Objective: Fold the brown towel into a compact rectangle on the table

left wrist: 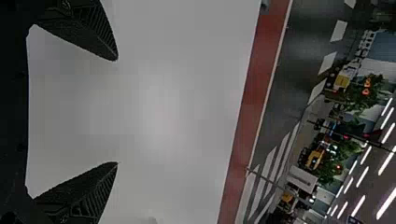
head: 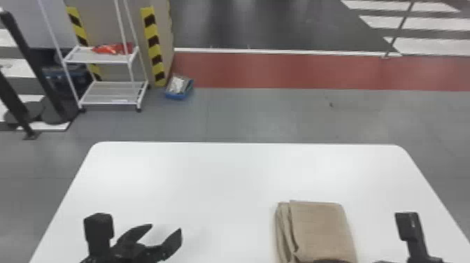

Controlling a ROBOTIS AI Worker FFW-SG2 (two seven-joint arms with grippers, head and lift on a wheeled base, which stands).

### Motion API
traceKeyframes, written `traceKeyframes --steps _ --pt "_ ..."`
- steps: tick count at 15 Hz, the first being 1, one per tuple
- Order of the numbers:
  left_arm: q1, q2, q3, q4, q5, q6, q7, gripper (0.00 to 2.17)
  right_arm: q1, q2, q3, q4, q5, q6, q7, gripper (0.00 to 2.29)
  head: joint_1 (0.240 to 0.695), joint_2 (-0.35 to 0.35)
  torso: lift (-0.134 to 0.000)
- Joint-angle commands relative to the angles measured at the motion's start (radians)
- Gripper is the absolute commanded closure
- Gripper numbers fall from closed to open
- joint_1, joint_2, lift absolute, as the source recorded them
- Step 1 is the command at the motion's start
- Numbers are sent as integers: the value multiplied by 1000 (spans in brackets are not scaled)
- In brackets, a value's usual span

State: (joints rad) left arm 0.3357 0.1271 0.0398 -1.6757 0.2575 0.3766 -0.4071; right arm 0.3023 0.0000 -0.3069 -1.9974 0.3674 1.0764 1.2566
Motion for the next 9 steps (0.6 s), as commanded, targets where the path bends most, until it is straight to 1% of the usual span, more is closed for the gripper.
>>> traceKeyframes --steps 1,3,4,5,6,7,9 --pt "11 -1 -3 -4 12 -80 5 73 20 1 -12 -17 47 6 23 2071 695 -55 0" --pt "14 -3 -3 -2 14 -92 10 73 1 -17 -3 9 116 46 23 2071 695 -65 0" --pt "17 -3 -3 -1 17 -107 10 73 -12 -21 2 32 136 49 21 2071 695 -72 0" --pt "20 -1 -1 -2 23 -116 10 73 -35 -28 6 60 168 67 21 2071 695 -91 0" --pt "22 0 -1 -2 28 -123 10 73 -61 -37 8 92 199 110 21 2071 695 -98 0" --pt "22 0 0 -2 28 -123 10 73 -81 -49 9 112 216 147 20 2071 695 -103 0" --pt "23 2 2 -1 29 -123 10 73 -115 -60 -3 149 222 153 6 2071 695 -129 0"
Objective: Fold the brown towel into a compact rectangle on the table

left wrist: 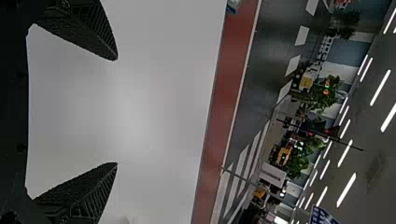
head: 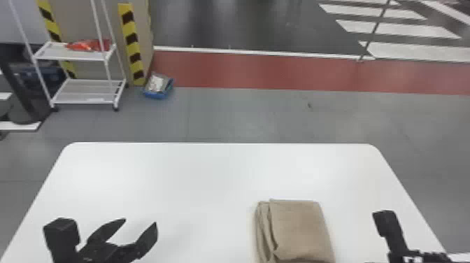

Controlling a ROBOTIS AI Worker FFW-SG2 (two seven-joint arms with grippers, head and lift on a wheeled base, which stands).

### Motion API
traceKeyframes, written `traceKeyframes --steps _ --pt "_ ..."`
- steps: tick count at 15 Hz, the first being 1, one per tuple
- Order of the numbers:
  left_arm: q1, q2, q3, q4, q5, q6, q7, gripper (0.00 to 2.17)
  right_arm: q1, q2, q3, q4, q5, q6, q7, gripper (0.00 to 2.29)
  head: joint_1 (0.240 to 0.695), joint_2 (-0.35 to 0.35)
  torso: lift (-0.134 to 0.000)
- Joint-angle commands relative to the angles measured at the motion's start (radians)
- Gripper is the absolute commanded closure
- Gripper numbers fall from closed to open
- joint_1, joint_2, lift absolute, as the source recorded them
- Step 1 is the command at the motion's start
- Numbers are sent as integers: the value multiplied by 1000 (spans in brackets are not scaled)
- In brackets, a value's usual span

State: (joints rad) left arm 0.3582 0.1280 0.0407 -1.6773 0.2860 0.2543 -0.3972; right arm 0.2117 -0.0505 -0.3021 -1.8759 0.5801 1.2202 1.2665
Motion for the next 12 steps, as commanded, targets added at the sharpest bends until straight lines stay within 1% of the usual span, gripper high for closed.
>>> traceKeyframes --steps 1,2,4,5,9,12 --pt "1 -1 1 1 1 0 0 73 -46 -15 -9 55 23 9 -9 2071 695 -138 0" --pt "1 -1 -1 2 1 0 0 73 -66 -20 -9 87 38 9 -22 2071 695 -145 0" --pt "1 -1 -1 5 1 -3 0 76 -107 -32 -9 152 44 6 -53 2071 695 -164 0" --pt "1 -1 -1 7 1 -3 0 76 -132 -37 -9 187 50 3 -79 2071 695 -181 0" --pt "1 1 4 11 4 -13 -5 76 -227 -35 -17 287 32 -21 -234 2071 695 -215 0" --pt "2 1 4 13 4 -13 -6 76 -288 -25 -17 330 -5 -43 -340 2071 695 -226 0"
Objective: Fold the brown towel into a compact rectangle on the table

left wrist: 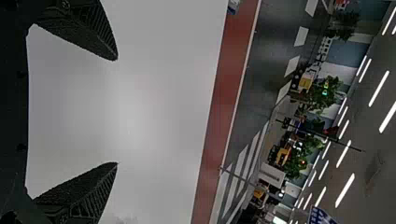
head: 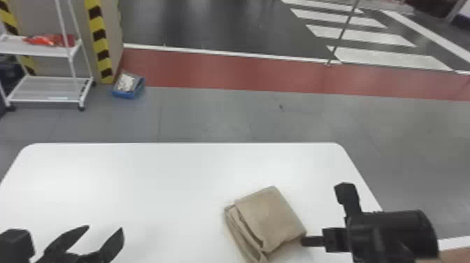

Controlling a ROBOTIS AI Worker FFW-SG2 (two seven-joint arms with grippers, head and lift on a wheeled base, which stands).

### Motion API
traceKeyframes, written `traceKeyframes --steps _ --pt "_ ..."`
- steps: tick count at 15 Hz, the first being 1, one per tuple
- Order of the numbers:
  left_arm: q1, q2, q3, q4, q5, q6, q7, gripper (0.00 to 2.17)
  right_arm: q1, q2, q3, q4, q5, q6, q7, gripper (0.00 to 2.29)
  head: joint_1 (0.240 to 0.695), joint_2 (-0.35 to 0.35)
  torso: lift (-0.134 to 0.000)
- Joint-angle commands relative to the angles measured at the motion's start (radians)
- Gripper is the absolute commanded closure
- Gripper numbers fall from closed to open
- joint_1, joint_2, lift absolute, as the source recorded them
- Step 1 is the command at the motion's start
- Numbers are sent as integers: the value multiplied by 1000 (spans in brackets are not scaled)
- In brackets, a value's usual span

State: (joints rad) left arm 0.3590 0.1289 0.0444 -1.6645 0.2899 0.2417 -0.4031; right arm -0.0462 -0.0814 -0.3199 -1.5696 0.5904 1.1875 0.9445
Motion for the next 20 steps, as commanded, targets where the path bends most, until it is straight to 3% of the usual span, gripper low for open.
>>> traceKeyframes --steps 1,5,15,18,20 --pt "1 0 0 0 5 0 -2 76 -50 11 4 42 -20 -13 -49 2071 695 -227 0" --pt "5 0 5 -1 5 -3 -5 76 -112 38 16 106 -38 -65 -142 2071 695 -216 0" --pt "12 0 15 -8 9 -3 -8 76 -147 72 35 114 -78 -157 -243 2071 695 -160 0" --pt "20 0 20 -9 11 -9 -8 80 -193 74 56 172 -78 -191 -271 2071 695 -154 0" --pt "26 0 25 -14 12 -15 -10 80 -212 82 74 224 -80 -292 -296 2071 695 -144 0"
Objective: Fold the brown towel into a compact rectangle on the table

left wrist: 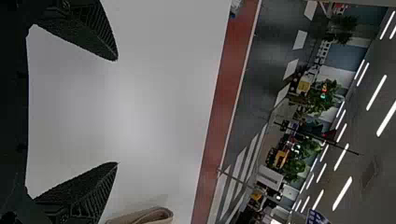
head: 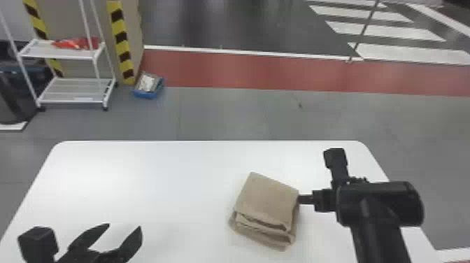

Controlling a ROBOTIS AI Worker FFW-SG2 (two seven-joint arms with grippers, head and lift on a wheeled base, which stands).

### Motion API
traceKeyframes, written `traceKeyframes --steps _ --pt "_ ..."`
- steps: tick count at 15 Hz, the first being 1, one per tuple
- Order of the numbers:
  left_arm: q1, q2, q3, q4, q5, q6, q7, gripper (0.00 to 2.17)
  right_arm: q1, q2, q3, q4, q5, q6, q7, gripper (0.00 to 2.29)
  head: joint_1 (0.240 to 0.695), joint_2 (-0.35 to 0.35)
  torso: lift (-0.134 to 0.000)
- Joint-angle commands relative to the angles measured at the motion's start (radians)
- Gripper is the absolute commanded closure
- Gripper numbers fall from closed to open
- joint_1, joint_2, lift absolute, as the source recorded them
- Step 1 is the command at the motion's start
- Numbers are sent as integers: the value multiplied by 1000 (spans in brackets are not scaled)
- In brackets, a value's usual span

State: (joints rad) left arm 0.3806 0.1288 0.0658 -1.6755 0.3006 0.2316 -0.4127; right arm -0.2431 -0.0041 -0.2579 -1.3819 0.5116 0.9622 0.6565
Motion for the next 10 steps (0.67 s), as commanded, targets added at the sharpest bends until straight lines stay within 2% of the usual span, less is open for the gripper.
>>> traceKeyframes --steps 1,4,7,10 --pt "9 0 6 -4 6 -14 -1 80 -24 5 14 64 -1 -125 -11 2071 695 -136 0" --pt "15 2 9 -6 11 -21 -3 80 -39 5 19 115 -8 -251 -12 2071 695 -107 0" --pt "21 2 17 -9 14 -27 -5 80 -27 5 72 119 -36 -282 -12 2071 695 -81 0" --pt "24 5 20 -13 14 -27 -8 80 -21 5 100 127 -33 -276 -11 2071 695 -53 0"
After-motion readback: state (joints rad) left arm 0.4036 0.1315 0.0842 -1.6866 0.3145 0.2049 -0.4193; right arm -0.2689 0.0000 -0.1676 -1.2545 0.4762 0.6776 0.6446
